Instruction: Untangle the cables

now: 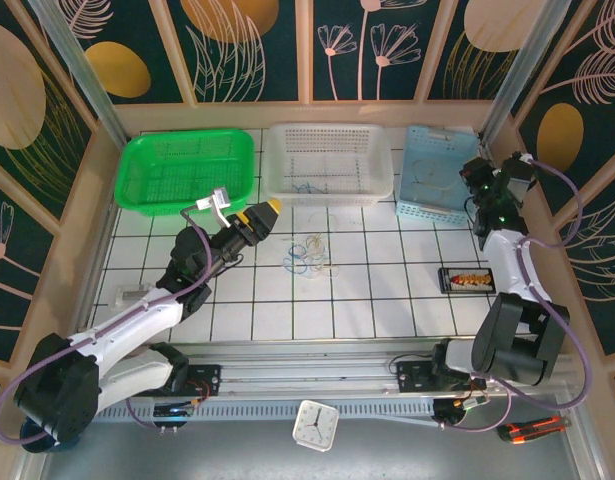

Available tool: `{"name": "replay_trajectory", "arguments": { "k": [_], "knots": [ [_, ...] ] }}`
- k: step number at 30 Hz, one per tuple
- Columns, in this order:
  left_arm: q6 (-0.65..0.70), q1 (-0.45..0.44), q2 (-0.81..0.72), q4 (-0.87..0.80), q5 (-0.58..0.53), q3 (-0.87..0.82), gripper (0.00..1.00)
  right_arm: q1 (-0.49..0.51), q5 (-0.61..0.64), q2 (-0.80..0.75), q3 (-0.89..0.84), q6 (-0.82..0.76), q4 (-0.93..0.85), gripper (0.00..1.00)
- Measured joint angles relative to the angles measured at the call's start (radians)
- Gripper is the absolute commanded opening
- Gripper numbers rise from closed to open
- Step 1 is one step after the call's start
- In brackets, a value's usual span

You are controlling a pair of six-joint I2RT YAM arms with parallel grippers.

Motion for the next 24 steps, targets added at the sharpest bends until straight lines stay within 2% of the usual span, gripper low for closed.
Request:
{"name": "replay_trajectory", "arguments": {
  "k": [6, 7, 9, 10, 11, 15, 24],
  "knots": [
    [0.000, 0.000, 0.000, -0.001, -0.001, 0.000, 0.99, -0.011, 0.047, 0.071, 0.009, -0.005, 0.048, 0.00],
    [0.000, 0.000, 0.000, -0.001, -0.002, 0.000, 0.99, -0.011, 0.049, 0.089, 0.015, -0.008, 0.053, 0.04],
    [0.001, 0.000, 0.000, -0.004, -0.002, 0.000, 0.99, -0.011, 0.050, 0.140, 0.036, -0.021, 0.061, 0.38],
    [0.003, 0.000, 0.001, -0.007, -0.002, 0.000, 0.99, -0.012, 0.045, 0.166, 0.051, -0.030, 0.060, 0.50],
    [0.004, 0.000, 0.002, -0.008, -0.002, 0.000, 0.99, -0.012, 0.039, 0.199, 0.072, -0.039, 0.057, 0.57],
    [0.005, 0.000, 0.006, -0.018, -0.002, 0.000, 0.99, -0.011, -0.013, 0.284, 0.125, -0.073, 0.042, 0.62],
    [0.015, 0.000, 0.011, -0.043, -0.019, -0.012, 0.99, 0.031, -0.074, 0.224, 0.097, -0.078, 0.015, 0.62]
  ]
}}
